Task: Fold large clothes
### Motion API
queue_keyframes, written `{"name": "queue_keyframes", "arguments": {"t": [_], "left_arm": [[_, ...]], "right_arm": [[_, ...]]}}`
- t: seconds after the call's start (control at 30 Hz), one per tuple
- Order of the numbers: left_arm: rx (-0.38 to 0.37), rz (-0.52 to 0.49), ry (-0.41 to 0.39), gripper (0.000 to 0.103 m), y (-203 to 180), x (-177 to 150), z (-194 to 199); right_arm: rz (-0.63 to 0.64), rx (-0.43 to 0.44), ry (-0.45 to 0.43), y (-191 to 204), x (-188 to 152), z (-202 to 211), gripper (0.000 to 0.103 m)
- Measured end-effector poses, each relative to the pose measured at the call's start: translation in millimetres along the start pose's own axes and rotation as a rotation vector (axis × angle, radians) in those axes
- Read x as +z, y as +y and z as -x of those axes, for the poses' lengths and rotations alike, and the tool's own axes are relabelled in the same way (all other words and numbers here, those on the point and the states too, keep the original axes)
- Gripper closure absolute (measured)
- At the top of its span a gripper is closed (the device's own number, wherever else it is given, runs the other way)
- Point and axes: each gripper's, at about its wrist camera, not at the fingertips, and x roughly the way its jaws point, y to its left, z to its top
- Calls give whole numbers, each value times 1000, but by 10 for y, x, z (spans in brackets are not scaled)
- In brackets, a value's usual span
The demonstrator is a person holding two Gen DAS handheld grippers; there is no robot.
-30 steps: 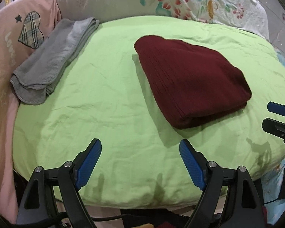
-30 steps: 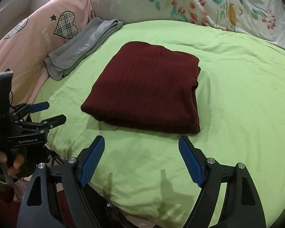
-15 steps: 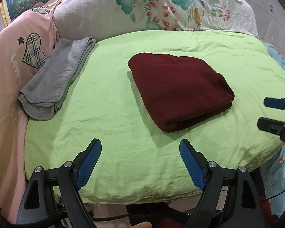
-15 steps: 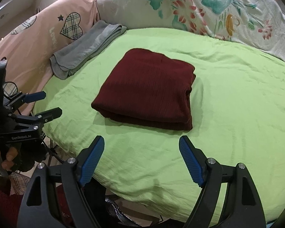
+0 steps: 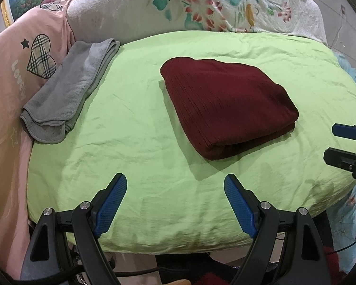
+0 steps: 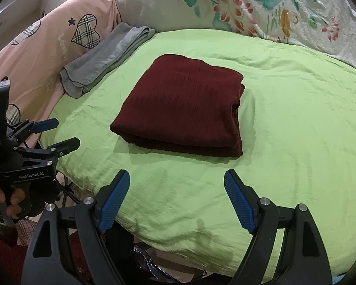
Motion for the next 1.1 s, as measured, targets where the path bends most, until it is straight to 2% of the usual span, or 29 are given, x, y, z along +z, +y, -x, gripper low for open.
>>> {"name": "queue_keyframes", "arguments": {"t": [1.1], "left_arm": [[18,0,-30,18,-26,121,-20]], "right_arm": [[-16,12,-20,-33,89,-120,21]]}}
